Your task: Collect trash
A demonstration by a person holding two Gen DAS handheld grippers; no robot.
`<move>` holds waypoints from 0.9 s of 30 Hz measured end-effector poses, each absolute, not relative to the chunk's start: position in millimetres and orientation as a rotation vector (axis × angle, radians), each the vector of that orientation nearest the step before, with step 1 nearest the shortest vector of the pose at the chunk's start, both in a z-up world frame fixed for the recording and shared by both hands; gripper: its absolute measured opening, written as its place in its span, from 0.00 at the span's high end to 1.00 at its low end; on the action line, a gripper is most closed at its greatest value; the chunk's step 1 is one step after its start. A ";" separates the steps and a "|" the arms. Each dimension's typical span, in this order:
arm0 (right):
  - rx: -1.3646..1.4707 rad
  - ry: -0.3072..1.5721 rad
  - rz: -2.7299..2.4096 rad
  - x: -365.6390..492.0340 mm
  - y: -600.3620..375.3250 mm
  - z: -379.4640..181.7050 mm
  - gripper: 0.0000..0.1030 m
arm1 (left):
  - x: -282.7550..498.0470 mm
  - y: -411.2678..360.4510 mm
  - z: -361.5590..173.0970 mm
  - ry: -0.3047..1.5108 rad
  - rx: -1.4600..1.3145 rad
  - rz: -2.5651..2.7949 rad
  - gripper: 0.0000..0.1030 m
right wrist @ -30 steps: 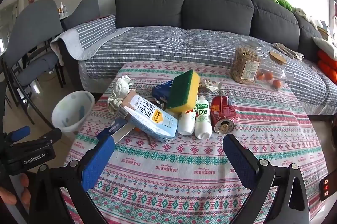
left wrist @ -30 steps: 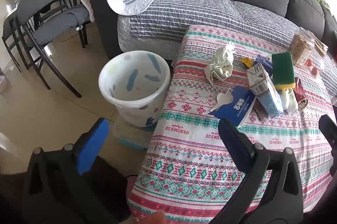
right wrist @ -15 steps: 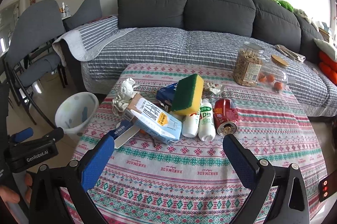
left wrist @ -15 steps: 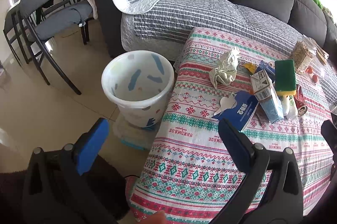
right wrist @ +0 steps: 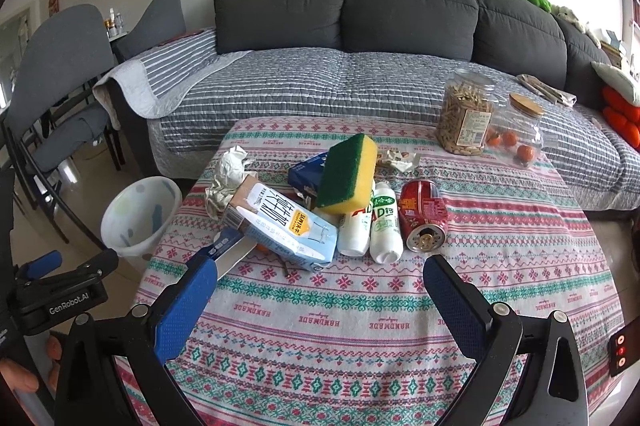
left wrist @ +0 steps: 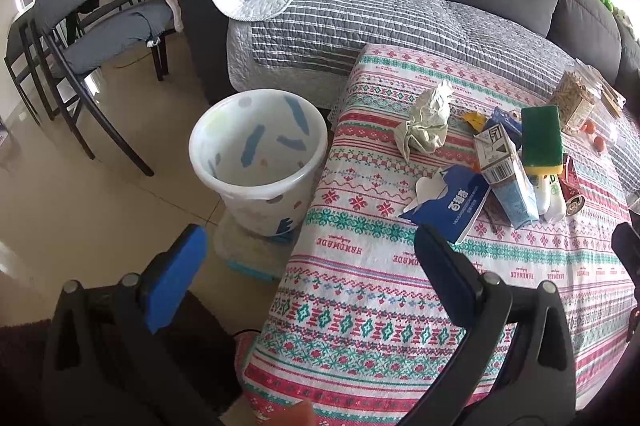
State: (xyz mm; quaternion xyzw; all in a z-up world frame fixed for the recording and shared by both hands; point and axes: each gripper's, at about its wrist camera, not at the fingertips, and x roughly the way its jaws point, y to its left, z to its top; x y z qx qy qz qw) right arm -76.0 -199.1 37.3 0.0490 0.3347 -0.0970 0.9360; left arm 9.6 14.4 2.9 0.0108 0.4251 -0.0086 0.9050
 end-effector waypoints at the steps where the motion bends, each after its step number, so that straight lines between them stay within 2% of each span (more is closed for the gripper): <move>1: 0.100 0.686 -0.200 -75.9 -199.9 37.1 0.00 | 9.4 13.6 2.4 0.879 0.025 -0.017 0.00; 27: 0.111 0.696 -0.223 -81.1 -211.7 37.9 0.00 | 6.9 -0.7 4.2 0.846 0.063 -0.021 0.00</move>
